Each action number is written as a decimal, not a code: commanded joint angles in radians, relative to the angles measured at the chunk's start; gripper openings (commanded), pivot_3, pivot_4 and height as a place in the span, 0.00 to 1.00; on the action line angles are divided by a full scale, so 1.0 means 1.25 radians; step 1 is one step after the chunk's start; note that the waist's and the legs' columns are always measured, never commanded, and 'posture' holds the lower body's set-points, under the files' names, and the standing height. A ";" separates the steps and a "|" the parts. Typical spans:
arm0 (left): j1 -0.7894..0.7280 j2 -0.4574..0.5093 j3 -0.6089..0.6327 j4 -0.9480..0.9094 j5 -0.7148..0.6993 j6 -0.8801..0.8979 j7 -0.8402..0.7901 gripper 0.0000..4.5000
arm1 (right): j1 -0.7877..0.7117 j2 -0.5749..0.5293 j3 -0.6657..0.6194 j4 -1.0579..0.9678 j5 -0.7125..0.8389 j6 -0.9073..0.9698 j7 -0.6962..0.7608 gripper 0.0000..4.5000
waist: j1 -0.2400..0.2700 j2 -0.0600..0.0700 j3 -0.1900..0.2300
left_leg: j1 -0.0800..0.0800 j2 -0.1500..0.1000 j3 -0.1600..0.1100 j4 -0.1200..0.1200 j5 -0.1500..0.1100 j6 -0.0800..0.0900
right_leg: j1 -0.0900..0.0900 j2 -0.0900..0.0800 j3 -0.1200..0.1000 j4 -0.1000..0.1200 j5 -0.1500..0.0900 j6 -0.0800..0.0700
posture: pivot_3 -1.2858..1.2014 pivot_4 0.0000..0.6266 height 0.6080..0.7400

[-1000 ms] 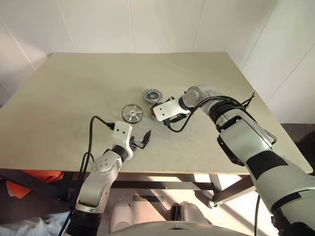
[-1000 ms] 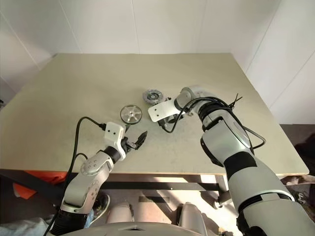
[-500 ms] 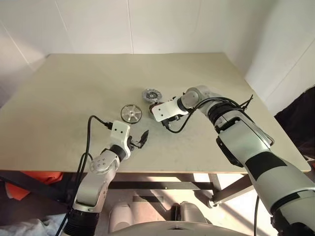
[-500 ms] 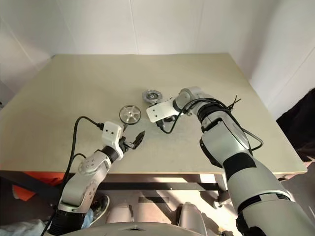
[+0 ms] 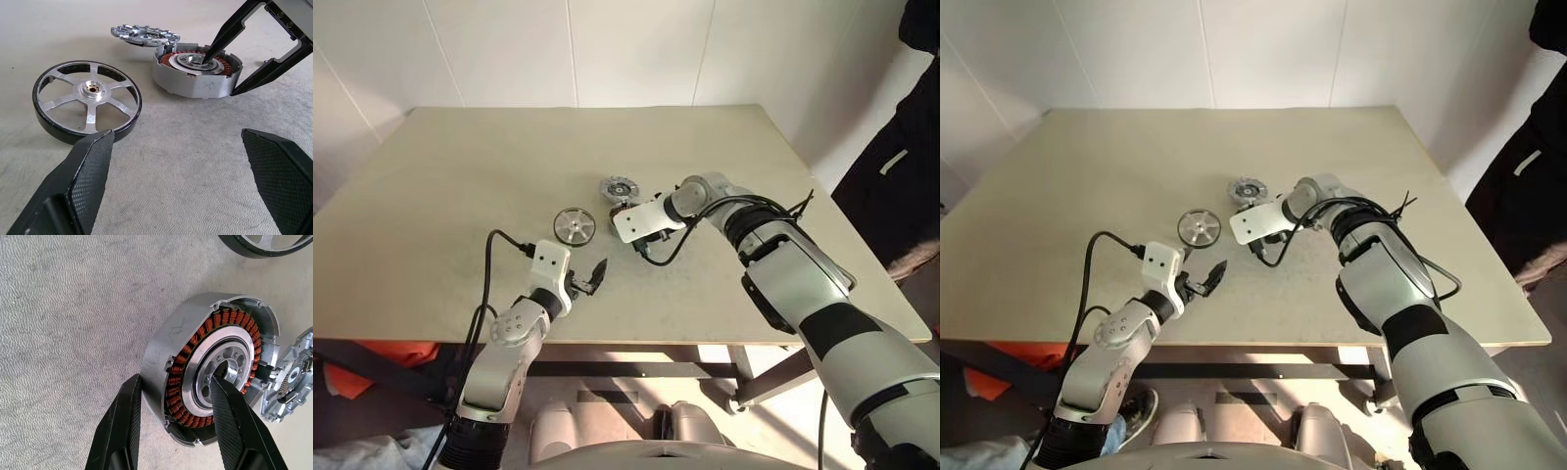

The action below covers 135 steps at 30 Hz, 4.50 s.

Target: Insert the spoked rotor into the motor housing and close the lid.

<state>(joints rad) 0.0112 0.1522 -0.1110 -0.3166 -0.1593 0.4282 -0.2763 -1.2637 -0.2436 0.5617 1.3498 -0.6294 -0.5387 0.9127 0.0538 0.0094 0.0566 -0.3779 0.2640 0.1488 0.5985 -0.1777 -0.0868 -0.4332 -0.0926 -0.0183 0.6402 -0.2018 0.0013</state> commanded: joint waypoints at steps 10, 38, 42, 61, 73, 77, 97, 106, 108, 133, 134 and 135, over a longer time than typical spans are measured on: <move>-0.031 0.004 0.016 -0.005 -0.008 -0.013 -0.007 0.98 | 0.051 -0.047 -0.038 -0.077 0.077 -0.129 0.156 0.43 | -0.002 0.000 0.000 | -0.001 0.000 0.000 0.000 0.000 0.000 | 0.000 0.000 0.000 -0.001 0.000 0.000 | 0.52 0.00 1.00; -0.099 0.030 0.036 0.059 -0.012 -0.024 -0.056 0.98 | 0.399 -0.199 -0.045 -0.640 0.275 0.108 0.383 0.80 | 0.001 -0.007 -0.009 | 0.008 0.000 0.000 -0.001 -0.001 0.001 | 0.010 0.000 -0.001 -0.004 -0.001 0.000 | 0.52 0.00 1.00; -0.114 0.033 0.038 0.076 -0.011 -0.031 -0.063 0.98 | 0.392 -0.212 -0.066 -0.686 0.317 0.154 0.412 0.87 | 0.002 -0.007 -0.009 | 0.008 -0.001 0.000 -0.001 -0.001 0.001 | 0.010 0.000 -0.001 -0.004 -0.001 0.000 | 0.52 0.00 1.00; -0.255 0.129 0.114 0.166 -0.104 -0.027 -0.206 0.98 | 0.344 -0.201 -0.446 -0.649 0.559 0.647 -0.023 0.87 | 0.023 -0.007 -0.009 | 0.010 -0.002 0.000 -0.001 0.001 -0.001 | 0.010 -0.001 0.001 -0.002 -0.001 0.001 | 0.52 0.00 1.00; -0.323 0.142 0.094 0.237 -0.099 -0.039 -0.238 0.98 | 0.503 -0.189 -0.440 -0.699 0.563 0.677 -0.081 0.87 | 0.030 0.000 -0.004 | 0.006 -0.003 0.000 -0.004 0.000 -0.001 | 0.006 0.000 0.004 -0.003 -0.001 0.001 | 0.52 0.00 1.00; -0.329 0.139 0.089 0.236 -0.100 -0.038 -0.237 0.98 | 0.495 -0.177 -0.438 -0.649 0.548 0.657 -0.104 0.87 | 0.033 0.000 -0.004 | 0.008 -0.003 0.001 -0.003 0.001 -0.001 | 0.007 0.000 0.004 -0.003 -0.001 0.001 | 0.52 0.00 1.00; -0.319 0.139 0.095 0.237 -0.083 -0.051 -0.217 0.98 | 0.424 -0.177 -0.428 -0.365 0.495 0.540 -0.164 0.59 | 0.032 0.000 -0.004 | 0.008 -0.004 0.001 -0.003 0.000 -0.001 | 0.008 -0.001 0.004 -0.003 -0.001 0.001 | 0.52 0.00 1.00; -0.323 0.143 0.100 0.245 -0.082 -0.056 -0.215 0.98 | 0.431 -0.178 -0.425 -0.362 0.496 0.531 -0.158 0.12 | 0.033 0.000 -0.004 | 0.008 -0.004 0.000 -0.001 0.000 -0.001 | 0.009 -0.001 0.005 -0.003 -0.002 0.002 | 0.52 0.00 1.00; -0.325 0.144 0.100 0.246 -0.083 -0.056 -0.217 0.98 | 0.433 -0.179 -0.420 -0.382 0.491 0.527 -0.161 0.12 | 0.033 0.000 -0.004 | 0.008 -0.004 0.000 -0.002 0.000 -0.001 | 0.009 -0.001 0.005 -0.003 -0.002 0.002 | 0.52 0.00 1.00; -0.332 0.152 0.088 0.286 -0.077 -0.067 -0.245 0.98 | 0.651 -0.200 -0.242 -1.118 0.521 0.850 -0.024 0.12 | 0.034 0.001 -0.003 | 0.008 -0.004 0.001 -0.017 0.003 -0.005 | 0.009 0.001 0.004 -0.016 -0.002 0.002 | 0.52 0.00 1.00; -0.331 0.153 0.088 0.285 -0.076 -0.067 -0.245 0.98 | 0.654 -0.203 -0.242 -1.134 0.523 0.856 -0.024 0.12 | 0.034 0.001 -0.003 | 0.008 -0.004 0.001 -0.017 0.003 -0.005 | 0.009 0.001 0.004 -0.016 -0.002 0.002 | 0.52 0.00 1.00; -0.330 0.153 0.087 0.285 -0.076 -0.067 -0.245 0.98 | 0.656 -0.204 -0.243 -1.150 0.526 0.864 -0.024 0.12 | 0.034 0.001 -0.003 | 0.008 -0.004 0.001 -0.017 0.003 -0.005 | 0.009 0.001 0.004 -0.016 -0.002 0.002 | 0.52 0.00 1.00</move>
<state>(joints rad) -0.3846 0.3358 -0.0094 0.0622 -0.2565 0.3654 -0.5804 -0.4441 -0.4969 0.2467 -0.0238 0.0156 0.5314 0.8758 0.0959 0.0105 0.0526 -0.3678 0.2588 0.1497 0.5774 -0.1741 -0.0930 -0.4219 -0.0918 -0.0130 0.6202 -0.2039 0.0040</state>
